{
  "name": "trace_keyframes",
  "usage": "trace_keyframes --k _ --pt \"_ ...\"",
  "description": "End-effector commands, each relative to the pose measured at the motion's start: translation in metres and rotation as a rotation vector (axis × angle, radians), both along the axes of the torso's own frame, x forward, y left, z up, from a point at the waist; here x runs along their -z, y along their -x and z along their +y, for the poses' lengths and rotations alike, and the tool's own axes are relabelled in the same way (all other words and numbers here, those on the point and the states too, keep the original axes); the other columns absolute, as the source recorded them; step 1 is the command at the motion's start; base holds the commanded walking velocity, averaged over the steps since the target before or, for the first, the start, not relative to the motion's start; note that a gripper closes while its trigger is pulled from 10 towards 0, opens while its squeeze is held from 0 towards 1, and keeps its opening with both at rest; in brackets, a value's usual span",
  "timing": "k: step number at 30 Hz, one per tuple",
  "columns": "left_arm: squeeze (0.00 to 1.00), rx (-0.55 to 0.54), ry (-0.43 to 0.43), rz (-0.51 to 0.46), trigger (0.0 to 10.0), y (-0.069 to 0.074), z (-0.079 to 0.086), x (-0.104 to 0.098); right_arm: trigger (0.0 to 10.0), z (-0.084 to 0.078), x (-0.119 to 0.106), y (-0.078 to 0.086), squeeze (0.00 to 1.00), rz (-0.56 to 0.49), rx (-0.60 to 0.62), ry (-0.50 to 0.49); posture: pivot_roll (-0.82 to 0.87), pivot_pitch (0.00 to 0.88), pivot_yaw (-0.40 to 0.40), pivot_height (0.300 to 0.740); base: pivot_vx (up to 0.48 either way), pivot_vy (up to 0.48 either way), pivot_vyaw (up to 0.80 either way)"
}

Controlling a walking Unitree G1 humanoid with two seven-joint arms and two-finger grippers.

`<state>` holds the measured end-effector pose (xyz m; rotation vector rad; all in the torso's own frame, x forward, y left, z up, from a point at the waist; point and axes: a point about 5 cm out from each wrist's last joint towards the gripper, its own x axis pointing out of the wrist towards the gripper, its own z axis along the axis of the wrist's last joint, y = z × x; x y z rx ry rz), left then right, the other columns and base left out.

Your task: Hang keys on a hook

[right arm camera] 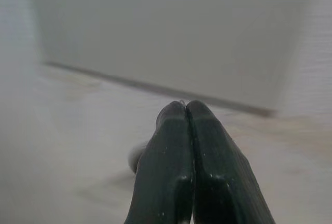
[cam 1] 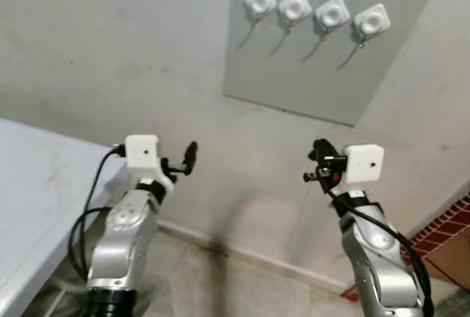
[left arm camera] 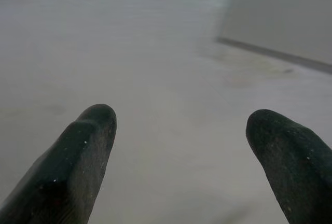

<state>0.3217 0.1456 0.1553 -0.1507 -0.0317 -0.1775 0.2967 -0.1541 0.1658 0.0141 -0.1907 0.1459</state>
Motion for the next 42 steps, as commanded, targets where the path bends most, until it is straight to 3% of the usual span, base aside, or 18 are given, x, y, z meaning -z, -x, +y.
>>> trace_keyframes --k 1,12,15,20,27,35,42 --pt "0.0 0.012 -0.013 0.015 10.0 0.001 -0.009 0.002 10.0 -0.005 -0.005 0.002 0.0 -0.012 0.019 -0.002 0.01 0.06 -0.038 0.74 0.0 0.0 0.0" --pt "0.0 0.062 -0.043 -0.025 10.0 0.004 -0.015 -0.004 10.0 -0.004 -0.006 0.002 0.0 -0.012 -0.003 -0.007 0.01 0.061 -0.042 0.74 0.0 0.0 0.0" --pt "0.0 0.152 -0.11 -0.081 10.0 0.007 -0.028 -0.014 10.0 0.0 -0.015 0.0 0.0 -0.039 -0.057 -0.022 0.01 0.063 -0.043 0.74 0.0 0.0 0.0" --pt "0.0 0.233 -0.098 -0.112 10.0 0.009 -0.041 -0.024 10.0 0.007 -0.03 -0.005 0.0 -0.087 -0.12 -0.051 0.01 0.067 -0.042 0.74 0.0 0.0 0.0" --pt "0.0 0.362 -0.106 -0.182 10.0 0.011 -0.066 -0.044 10.0 0.014 -0.054 -0.025 0.0 -0.16 -0.155 -0.055 0.01 0.075 -0.039 0.74 0.0 0.0 0.0" --pt "0.0 0.428 -0.097 -0.249 10.0 0.014 -0.076 -0.067 10.0 0.003 -0.074 -0.044 0.0 -0.224 -0.123 -0.085 0.01 0.082 -0.033 0.74 0.0 0.0 0.0" --pt "0.0 0.456 -0.083 -0.268 10.0 0.017 -0.08 -0.078 10.0 -0.013 -0.088 -0.045 0.0 -0.31 -0.103 -0.16 0.01 0.087 -0.03 0.74 0.0 0.0 0.0"
